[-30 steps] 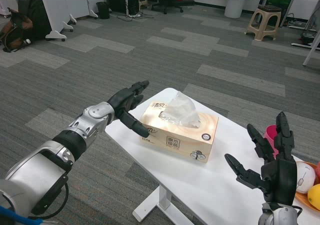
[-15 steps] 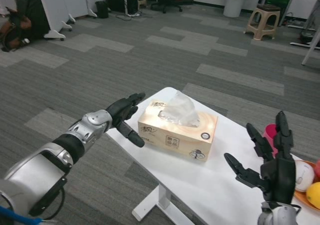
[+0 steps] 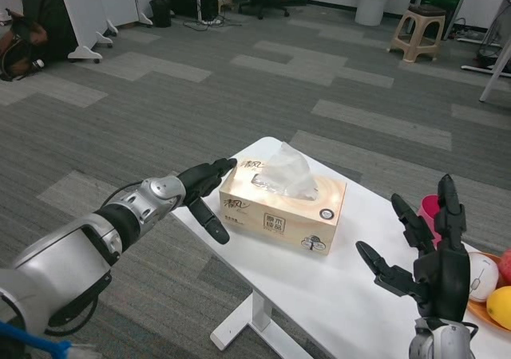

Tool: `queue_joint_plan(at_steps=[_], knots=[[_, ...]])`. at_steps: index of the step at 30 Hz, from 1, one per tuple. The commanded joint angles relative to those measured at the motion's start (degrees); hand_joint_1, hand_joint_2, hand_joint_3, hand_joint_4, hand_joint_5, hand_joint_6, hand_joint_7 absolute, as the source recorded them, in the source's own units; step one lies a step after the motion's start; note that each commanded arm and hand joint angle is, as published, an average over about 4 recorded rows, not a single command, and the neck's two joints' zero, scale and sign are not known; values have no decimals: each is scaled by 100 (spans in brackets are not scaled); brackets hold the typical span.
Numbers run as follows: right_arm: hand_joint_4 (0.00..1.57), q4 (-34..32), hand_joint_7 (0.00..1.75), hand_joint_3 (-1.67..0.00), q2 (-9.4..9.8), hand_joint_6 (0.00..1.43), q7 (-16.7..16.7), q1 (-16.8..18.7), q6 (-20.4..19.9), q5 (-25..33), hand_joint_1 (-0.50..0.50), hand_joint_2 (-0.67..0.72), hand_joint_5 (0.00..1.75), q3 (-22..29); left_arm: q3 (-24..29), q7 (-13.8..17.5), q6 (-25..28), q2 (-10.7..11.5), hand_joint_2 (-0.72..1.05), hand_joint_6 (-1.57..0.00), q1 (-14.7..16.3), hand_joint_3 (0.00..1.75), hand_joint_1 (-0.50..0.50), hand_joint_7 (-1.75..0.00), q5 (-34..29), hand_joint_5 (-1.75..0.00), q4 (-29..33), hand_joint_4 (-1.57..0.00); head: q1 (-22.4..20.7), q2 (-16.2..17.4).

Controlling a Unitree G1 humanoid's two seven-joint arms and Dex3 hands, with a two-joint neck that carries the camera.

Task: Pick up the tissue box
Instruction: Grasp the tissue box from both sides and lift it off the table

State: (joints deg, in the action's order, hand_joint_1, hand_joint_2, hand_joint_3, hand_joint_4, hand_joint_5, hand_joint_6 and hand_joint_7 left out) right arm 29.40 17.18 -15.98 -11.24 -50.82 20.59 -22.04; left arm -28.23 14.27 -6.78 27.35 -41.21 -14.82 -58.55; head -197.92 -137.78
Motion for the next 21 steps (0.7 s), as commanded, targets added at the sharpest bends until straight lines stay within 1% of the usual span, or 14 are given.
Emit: queue_joint_plan(at_steps=[1,6,12,18,21], knots=[[49,-4,7,-48,31,0,-19,26,-38,51,12,-29,19,16,-440,41,43,59,-10,0,-100,0,50,0,-67,0,-93,0,0,0],[49,-4,7,-48,31,0,-19,26,-40,51,12,-29,19,16,-932,47,6,92,-10,0,-186,0,50,0,-163,0,-84,0,14,22],[49,-4,7,-48,31,0,-19,26,-42,51,12,-29,19,25,-1211,54,-42,90,-10,0,-186,0,50,0,-210,0,10,0,34,39],[49,-13,7,-48,31,0,-19,34,-42,51,12,-29,19,31,-1404,89,-60,125,-10,0,-122,0,50,0,-214,0,333,0,89,51],[49,-20,7,-48,31,0,-19,41,-42,51,12,-29,19,33,-1453,95,-60,141,-10,0,-71,0,50,0,-207,-5,485,0,89,51]])
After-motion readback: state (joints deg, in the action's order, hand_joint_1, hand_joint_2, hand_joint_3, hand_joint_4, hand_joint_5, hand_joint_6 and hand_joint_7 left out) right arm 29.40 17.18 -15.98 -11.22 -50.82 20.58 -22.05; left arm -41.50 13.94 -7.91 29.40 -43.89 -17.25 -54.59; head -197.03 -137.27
